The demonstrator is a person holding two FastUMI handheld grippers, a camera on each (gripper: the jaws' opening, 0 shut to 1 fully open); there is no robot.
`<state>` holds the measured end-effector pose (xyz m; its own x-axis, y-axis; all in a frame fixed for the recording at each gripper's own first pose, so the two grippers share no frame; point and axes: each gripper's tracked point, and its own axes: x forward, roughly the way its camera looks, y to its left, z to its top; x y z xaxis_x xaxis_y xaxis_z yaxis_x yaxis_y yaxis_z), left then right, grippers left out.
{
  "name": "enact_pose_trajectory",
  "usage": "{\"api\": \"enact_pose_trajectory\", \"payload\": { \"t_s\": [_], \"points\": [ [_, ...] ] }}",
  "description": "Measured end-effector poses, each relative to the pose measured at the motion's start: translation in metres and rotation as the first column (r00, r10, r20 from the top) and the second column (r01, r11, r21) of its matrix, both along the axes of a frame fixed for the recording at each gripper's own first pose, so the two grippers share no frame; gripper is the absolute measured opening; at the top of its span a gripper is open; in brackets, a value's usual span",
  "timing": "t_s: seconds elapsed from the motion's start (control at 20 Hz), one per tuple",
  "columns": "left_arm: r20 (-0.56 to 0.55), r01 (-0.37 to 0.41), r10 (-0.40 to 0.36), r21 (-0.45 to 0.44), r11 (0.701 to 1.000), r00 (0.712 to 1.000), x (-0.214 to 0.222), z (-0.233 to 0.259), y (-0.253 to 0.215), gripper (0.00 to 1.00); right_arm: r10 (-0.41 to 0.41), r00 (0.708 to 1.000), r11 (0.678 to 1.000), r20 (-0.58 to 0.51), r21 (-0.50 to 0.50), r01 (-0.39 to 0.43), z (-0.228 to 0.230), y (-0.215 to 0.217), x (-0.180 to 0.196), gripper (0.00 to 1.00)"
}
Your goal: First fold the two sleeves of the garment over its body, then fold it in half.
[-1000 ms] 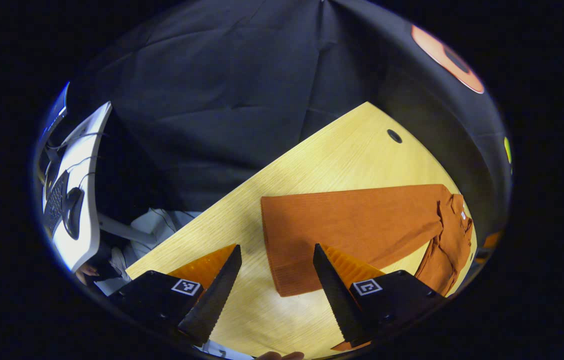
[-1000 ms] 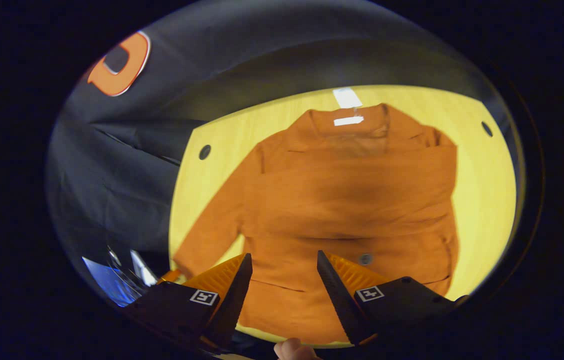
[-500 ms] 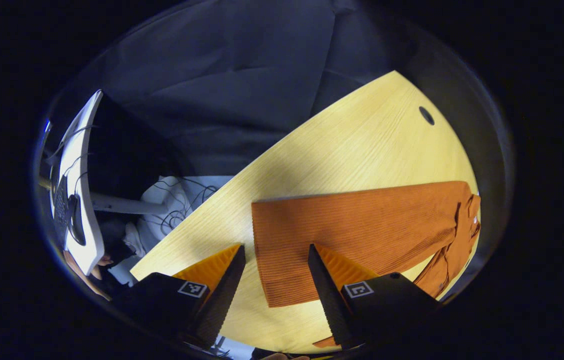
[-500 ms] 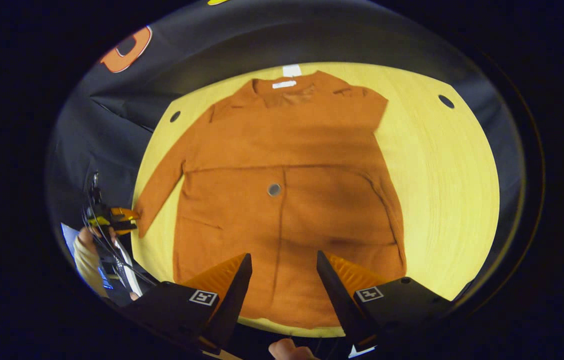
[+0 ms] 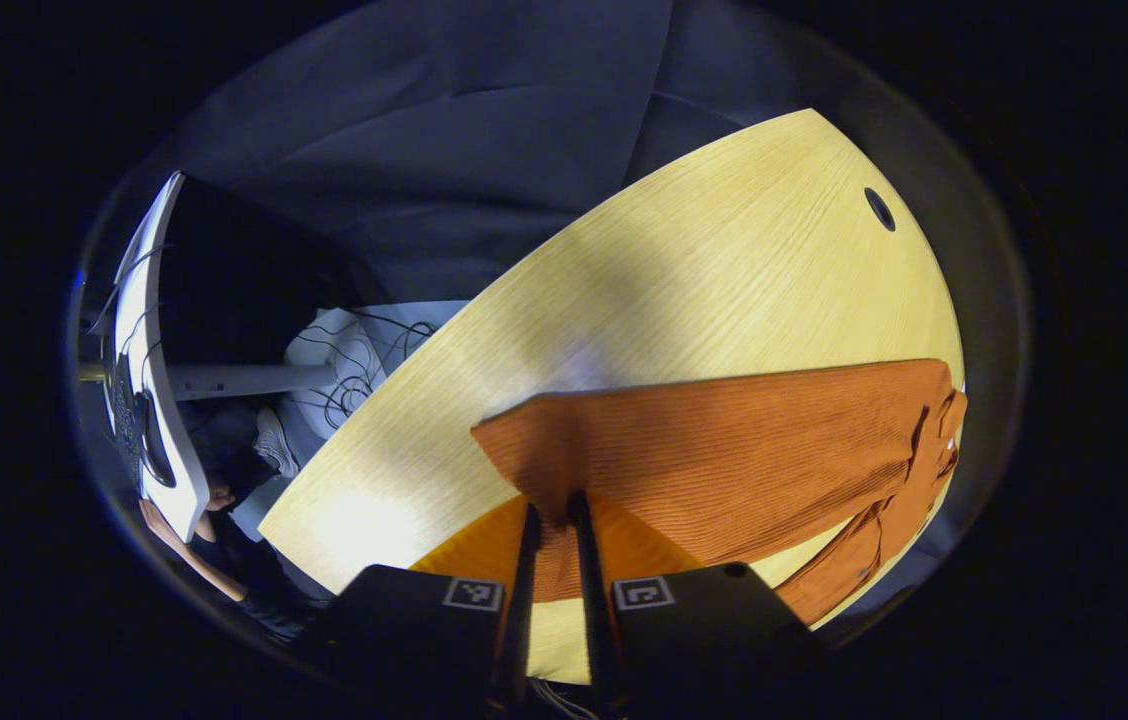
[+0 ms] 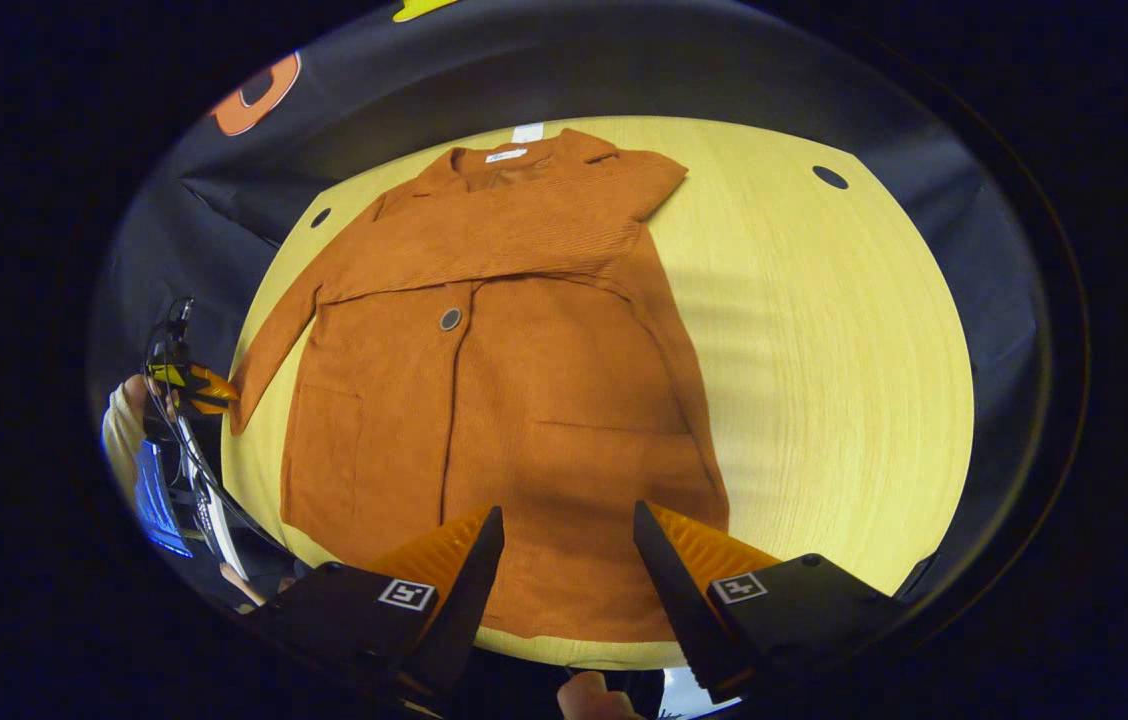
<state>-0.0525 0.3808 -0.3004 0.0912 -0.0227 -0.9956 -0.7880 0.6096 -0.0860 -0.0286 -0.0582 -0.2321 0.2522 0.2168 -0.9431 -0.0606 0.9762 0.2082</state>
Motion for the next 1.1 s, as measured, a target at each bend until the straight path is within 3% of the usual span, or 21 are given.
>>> {"api": "enact_pose_trajectory", "payload": {
  "t_s": [0.15,0.2,0.25,0.3,0.45,0.65,0.9,1.1],
  "points": [
    [0.007,0.023,-0.023,0.004,1.0,1.0,0.004,0.0,-0.003,0.12,-0.045,0.999,0.999,-0.024,0.008,0.045,-0.007,-0.014,-0.014,0.84],
    [0.013,0.034,-0.034,0.012,0.999,0.999,0.004,-0.001,-0.003,0.08,-0.045,0.999,0.999,-0.03,0.0,0.045,-0.009,-0.02,-0.02,0.91],
    [0.011,0.031,-0.031,0.012,0.999,0.999,0.004,-0.002,-0.003,0.1,-0.044,0.999,0.999,-0.028,-0.014,0.043,-0.013,-0.027,-0.025,0.94],
    [0.013,0.031,-0.031,0.013,0.999,0.999,0.004,-0.001,-0.003,0.05,-0.045,0.999,0.999,-0.027,-0.029,0.044,-0.012,-0.036,-0.029,0.99],
    [0.057,0.057,-0.054,-0.055,0.997,0.997,0.013,0.003,-0.021,0.05,-0.058,0.998,0.998,-0.035,-0.041,0.057,-0.014,-0.056,-0.045,1.0],
    [0.104,0.125,-0.122,-0.021,0.992,0.987,0.035,0.033,-0.035,0.03,-0.06,0.997,0.994,-0.051,-0.091,0.056,-0.021,-0.091,-0.064,1.0],
    [0.19,0.249,-0.253,0.047,0.967,0.948,0.112,0.112,-0.081,0.03,-0.102,0.993,0.993,-0.062,-0.06,0.098,-0.033,-0.114,-0.078,0.99],
    [0.237,0.359,-0.38,0.129,0.924,0.894,0.19,0.178,-0.14,0.03,-0.111,0.992,0.993,-0.068,-0.047,0.108,-0.044,-0.125,-0.088,0.99]
  ]
}}
